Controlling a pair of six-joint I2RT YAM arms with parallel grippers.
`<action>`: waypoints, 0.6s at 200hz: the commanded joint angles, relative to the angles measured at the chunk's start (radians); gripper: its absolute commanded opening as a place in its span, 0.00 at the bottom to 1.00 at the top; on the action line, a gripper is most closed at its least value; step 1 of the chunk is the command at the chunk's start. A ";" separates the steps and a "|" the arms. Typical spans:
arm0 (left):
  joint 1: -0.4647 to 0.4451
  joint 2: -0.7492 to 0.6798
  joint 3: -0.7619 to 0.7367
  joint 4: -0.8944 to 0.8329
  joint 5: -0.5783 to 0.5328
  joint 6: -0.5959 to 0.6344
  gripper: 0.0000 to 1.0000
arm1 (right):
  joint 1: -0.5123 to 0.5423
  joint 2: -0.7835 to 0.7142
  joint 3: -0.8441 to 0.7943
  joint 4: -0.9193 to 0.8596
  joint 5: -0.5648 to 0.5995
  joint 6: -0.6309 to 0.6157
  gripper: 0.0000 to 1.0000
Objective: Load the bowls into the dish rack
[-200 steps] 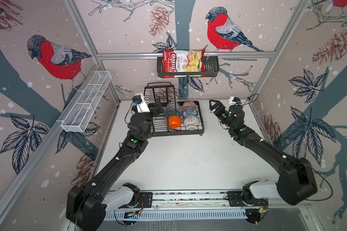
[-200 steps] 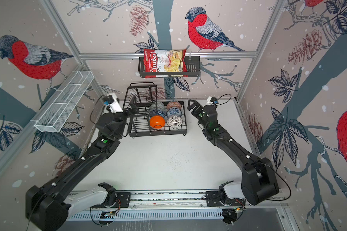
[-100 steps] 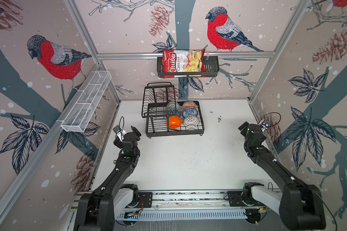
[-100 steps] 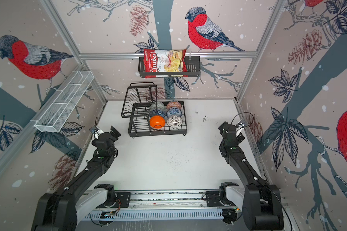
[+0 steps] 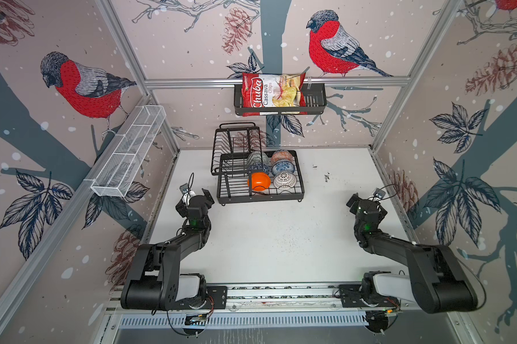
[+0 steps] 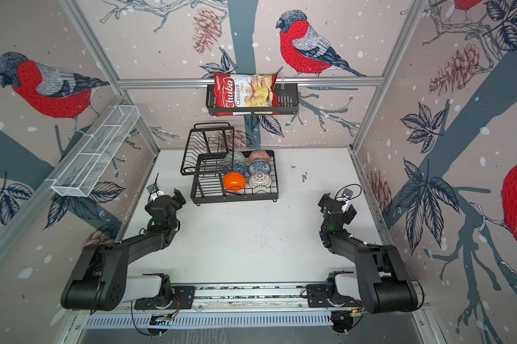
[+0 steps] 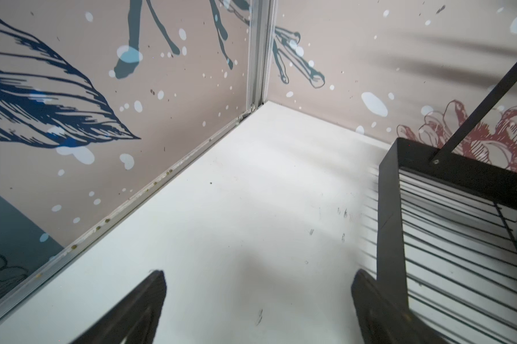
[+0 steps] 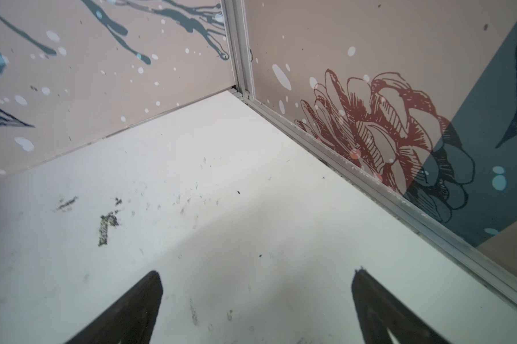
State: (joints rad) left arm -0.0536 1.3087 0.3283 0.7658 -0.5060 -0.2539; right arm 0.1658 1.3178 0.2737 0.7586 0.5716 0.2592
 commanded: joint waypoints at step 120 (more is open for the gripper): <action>0.004 0.180 -0.083 0.457 0.070 0.167 0.98 | -0.008 -0.007 -0.076 0.329 0.009 -0.127 1.00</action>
State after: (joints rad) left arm -0.0525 1.4654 0.2005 1.2316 -0.4881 -0.1219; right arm 0.1673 1.3136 0.1997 1.0355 0.5983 0.1314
